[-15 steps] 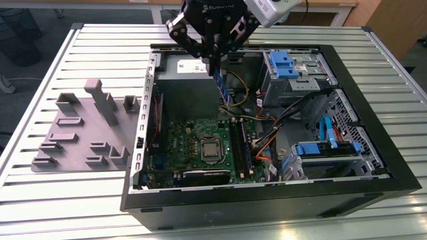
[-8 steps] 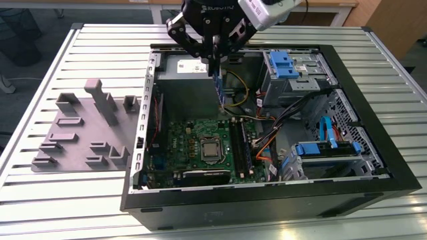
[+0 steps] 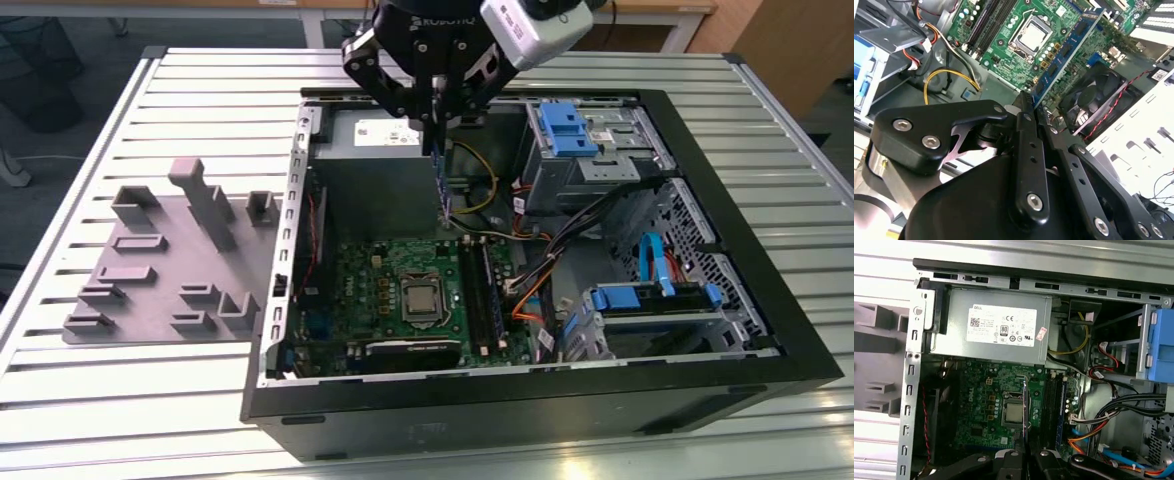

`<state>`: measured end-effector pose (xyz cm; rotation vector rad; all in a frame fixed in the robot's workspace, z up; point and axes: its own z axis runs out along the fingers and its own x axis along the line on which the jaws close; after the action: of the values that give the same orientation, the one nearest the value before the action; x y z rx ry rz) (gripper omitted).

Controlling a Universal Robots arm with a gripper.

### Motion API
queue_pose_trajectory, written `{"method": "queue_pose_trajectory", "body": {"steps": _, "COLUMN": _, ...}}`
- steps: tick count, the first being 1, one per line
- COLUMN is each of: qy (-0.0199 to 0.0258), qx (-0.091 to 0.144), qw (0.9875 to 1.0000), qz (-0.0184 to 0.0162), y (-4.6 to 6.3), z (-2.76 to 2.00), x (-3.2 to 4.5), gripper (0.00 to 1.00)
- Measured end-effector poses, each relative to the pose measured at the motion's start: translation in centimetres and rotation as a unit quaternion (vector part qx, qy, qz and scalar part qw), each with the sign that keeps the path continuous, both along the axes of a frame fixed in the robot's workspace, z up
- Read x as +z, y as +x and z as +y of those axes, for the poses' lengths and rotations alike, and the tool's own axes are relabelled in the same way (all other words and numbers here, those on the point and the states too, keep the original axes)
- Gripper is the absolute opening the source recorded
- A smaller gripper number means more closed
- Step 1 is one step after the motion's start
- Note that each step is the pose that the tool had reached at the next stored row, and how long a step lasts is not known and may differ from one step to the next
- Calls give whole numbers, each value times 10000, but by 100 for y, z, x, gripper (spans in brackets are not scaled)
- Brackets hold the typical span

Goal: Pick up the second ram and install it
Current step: 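Insert the second ram into the second slot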

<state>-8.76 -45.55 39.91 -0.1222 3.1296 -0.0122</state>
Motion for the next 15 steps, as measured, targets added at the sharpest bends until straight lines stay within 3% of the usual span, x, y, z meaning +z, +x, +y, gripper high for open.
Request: {"method": "queue_pose_trajectory", "body": {"steps": 15, "qy": 4, "qx": -4, "qw": 10000, "qz": 1, "y": 1, "z": 1, "x": -5, "gripper": 14}}
